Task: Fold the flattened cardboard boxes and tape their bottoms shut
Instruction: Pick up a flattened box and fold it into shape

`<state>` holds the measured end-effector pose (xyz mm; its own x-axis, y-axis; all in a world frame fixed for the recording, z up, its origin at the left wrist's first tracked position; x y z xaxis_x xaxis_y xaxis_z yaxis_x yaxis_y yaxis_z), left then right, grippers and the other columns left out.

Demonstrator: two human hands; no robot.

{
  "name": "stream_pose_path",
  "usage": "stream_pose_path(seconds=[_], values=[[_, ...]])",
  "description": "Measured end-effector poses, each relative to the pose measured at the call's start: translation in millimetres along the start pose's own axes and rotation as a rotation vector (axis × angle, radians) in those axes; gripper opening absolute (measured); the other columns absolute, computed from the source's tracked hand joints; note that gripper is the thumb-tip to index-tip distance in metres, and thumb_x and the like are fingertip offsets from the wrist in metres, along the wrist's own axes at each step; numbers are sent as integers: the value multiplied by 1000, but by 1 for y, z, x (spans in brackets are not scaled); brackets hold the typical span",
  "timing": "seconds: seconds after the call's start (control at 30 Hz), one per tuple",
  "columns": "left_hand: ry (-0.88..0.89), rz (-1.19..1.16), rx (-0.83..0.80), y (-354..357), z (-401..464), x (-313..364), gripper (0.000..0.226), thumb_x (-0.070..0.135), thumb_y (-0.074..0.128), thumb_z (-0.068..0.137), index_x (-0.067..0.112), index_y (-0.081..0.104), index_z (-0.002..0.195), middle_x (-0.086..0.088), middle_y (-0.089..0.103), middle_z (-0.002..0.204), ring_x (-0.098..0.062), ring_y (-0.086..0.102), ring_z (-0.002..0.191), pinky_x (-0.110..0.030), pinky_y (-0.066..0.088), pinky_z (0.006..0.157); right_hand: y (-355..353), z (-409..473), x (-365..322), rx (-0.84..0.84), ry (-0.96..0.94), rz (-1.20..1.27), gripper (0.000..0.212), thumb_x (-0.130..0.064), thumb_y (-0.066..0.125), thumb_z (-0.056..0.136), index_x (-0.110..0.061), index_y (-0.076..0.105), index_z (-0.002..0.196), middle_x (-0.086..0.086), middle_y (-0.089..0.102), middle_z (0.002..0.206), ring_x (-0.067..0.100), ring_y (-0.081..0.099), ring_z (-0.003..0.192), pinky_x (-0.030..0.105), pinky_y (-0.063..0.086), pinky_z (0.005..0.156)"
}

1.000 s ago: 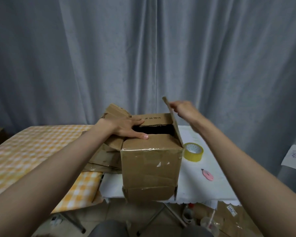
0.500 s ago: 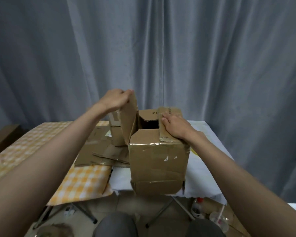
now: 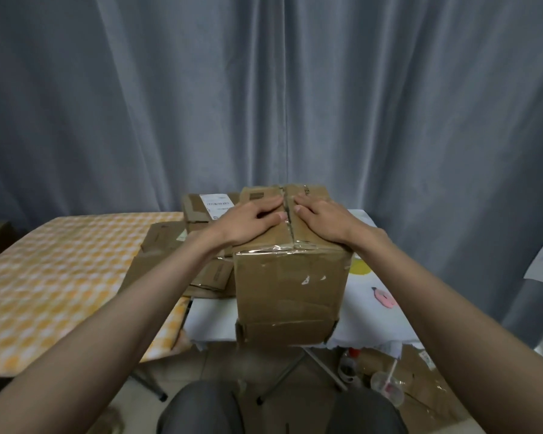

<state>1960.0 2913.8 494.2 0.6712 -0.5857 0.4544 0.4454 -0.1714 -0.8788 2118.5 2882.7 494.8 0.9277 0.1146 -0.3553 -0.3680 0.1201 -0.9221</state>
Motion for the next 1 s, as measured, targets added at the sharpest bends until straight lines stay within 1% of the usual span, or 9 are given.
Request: stream_pose_path(seconds=[0.13, 0.27, 0.33, 0.4, 0.53, 0.7, 0.8, 0.93, 1.0], values=[[-64, -59, 13, 2, 7, -1, 61, 52, 46, 100, 28, 33, 154, 7, 25, 163, -14, 19, 150, -23, 14, 112, -1, 1, 13, 68, 109, 106, 57, -48, 42, 102, -17, 40, 150, 9, 35, 157, 29, 30, 146, 41, 27, 118], [-181, -255, 106, 1, 5, -13, 71, 59, 63, 87, 22, 43, 144, -5, 36, 153, -23, 37, 140, -29, 26, 114, -1, -4, 26, 167, 209, 332, 63, -67, 62, 80, -27, 61, 129, 8, 51, 139, 26, 46, 133, 45, 39, 112], [-280, -441, 141, 5, 2, -21, 50, 59, 73, 79, 31, 57, 116, -1, 55, 130, -16, 59, 113, -32, 47, 100, 1, -8, 35, 162, 283, 541, 61, -73, 70, 67, -32, 70, 112, 2, 64, 123, 21, 61, 116, 40, 51, 101], [-329, -626, 111, 12, 2, -23, 31, 50, 78, 79, 33, 61, 100, 5, 67, 109, -5, 64, 90, -19, 50, 74, 6, -14, 39, 72, 323, 732, 40, -61, 77, 74, -31, 71, 101, -4, 71, 106, 12, 68, 94, 24, 56, 78], [-337, -746, 128, 10, 2, -16, 48, 45, 82, 76, 22, 68, 115, 3, 73, 103, -9, 71, 85, -17, 52, 60, 0, -17, 43, 49, 304, 786, 27, -48, 77, 82, -27, 68, 95, -11, 67, 86, 2, 64, 73, 10, 47, 47], [-321, -831, 141, 18, 13, -3, 49, 39, 86, 73, 17, 70, 114, 0, 76, 101, -15, 74, 88, -30, 60, 82, -22, -15, 49, 86, 305, 797, 21, -41, 79, 82, -27, 65, 84, -8, 68, 82, 1, 64, 64, 10, 46, 44], [-370, -848, 126, 28, 22, -1, 33, 32, 85, 77, 18, 67, 101, -3, 74, 101, -14, 73, 84, -23, 60, 70, -18, -15, 57, 50, 352, 781, 28, -44, 79, 81, -22, 67, 93, -5, 69, 86, 6, 66, 70, 14, 49, 48], [-373, -720, 140, 13, 36, 2, 72, 43, 91, 62, 15, 63, 121, -2, 72, 111, -18, 70, 95, -31, 58, 85, -5, -9, 70, 49, 427, 820, 51, -56, 81, 73, -15, 72, 103, 1, 76, 89, 13, 74, 71, 20, 56, 56], [-370, -665, 156, 6, 43, -1, 62, 37, 90, 67, 14, 63, 117, 0, 71, 108, -18, 69, 96, -33, 55, 91, 2, -3, 70, 47, 431, 894, 58, -54, 82, 73, -10, 72, 110, 6, 77, 95, 14, 75, 71, 21, 57, 55]])
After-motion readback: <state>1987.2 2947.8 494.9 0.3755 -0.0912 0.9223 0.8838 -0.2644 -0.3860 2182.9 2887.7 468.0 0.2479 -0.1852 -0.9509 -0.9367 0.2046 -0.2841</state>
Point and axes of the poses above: each hand's wrist, its own z-axis towards the middle knuckle, its own y-axis out of the palm, x = y × z, the point moved 6 cm from there along z, towards the middle knuckle
